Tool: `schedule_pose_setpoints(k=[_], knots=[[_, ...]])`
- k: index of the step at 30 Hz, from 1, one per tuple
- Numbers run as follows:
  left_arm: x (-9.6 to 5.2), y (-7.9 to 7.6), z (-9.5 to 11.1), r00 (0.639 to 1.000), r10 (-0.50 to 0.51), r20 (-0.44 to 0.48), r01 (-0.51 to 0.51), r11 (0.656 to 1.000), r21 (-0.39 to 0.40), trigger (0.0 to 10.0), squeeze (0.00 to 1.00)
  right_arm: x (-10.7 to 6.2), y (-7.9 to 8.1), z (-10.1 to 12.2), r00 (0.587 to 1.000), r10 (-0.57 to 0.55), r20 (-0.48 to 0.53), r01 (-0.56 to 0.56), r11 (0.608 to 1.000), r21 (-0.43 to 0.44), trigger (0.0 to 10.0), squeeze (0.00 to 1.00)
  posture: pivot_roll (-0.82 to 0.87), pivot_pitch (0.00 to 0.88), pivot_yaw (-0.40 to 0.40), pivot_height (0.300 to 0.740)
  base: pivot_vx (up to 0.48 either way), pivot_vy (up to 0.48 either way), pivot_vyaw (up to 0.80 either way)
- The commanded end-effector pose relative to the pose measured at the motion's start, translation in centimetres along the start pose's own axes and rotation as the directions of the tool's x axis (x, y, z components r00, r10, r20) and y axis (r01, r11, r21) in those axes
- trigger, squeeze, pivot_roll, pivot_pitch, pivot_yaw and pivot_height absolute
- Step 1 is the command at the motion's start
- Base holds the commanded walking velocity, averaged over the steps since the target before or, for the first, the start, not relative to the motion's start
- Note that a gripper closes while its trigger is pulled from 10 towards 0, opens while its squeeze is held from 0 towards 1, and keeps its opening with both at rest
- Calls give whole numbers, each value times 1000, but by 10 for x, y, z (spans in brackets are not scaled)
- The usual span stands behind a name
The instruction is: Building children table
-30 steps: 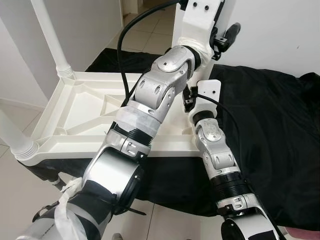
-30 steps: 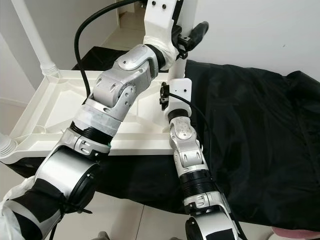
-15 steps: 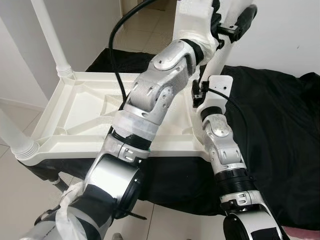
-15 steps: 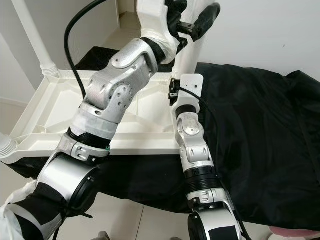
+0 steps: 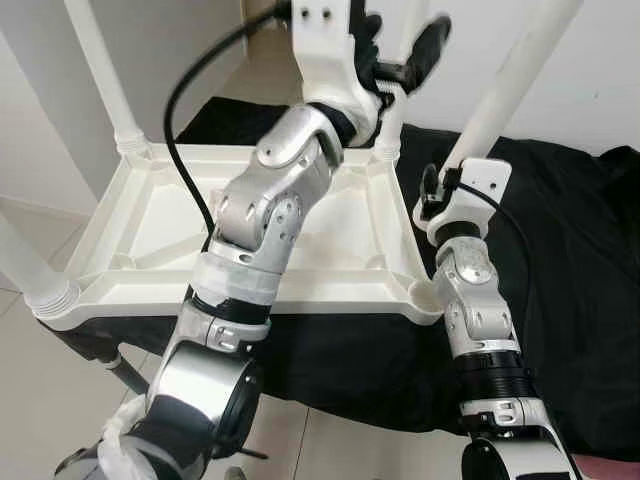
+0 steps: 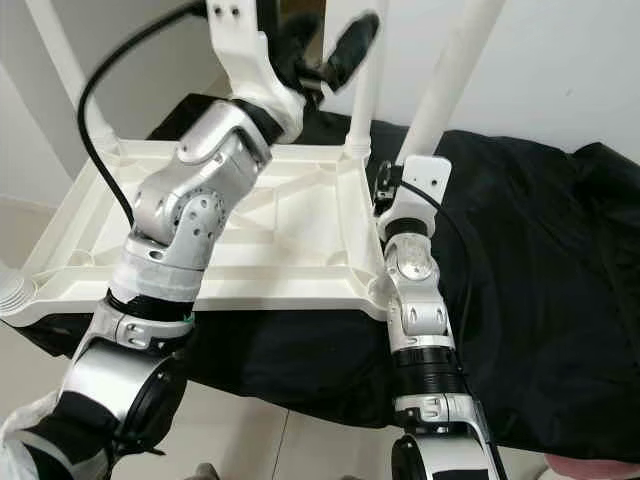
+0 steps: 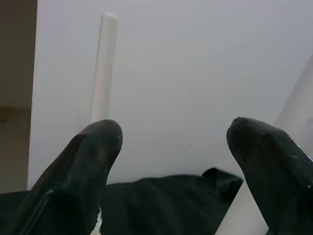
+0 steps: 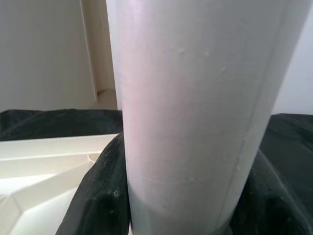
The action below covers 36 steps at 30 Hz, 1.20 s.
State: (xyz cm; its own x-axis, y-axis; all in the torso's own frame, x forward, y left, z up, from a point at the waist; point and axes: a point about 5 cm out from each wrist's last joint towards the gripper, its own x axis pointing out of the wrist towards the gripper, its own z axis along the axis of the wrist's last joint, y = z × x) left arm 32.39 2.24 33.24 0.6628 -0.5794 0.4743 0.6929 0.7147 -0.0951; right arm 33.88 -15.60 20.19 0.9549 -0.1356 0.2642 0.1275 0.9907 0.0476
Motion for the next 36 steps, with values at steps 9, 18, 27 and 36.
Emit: schedule_pose_setpoints(k=[9,18,27,36], knots=[[-33,15,-34,973,-121,-197,150,978,141,10000,0,-7,-16,9,999,28,29,-28,999,-23,10000,0,-63,2,1,740,0,0,0],[-55,20,-54,966,-88,-242,135,973,187,10000,0,-26,-26,4,990,128,60,-125,991,-44,10000,0,-65,4,-7,740,0,0,0],[-76,15,-77,951,-82,-299,147,968,205,10000,0,-46,-33,-7,979,201,45,-198,979,-57,10000,0,-61,0,-16,740,0,0,0],[-85,16,-95,934,-96,-344,169,968,188,10000,0,-51,-29,-17,964,261,41,-259,965,-38,10000,0,-62,0,-7,740,0,0,0]])
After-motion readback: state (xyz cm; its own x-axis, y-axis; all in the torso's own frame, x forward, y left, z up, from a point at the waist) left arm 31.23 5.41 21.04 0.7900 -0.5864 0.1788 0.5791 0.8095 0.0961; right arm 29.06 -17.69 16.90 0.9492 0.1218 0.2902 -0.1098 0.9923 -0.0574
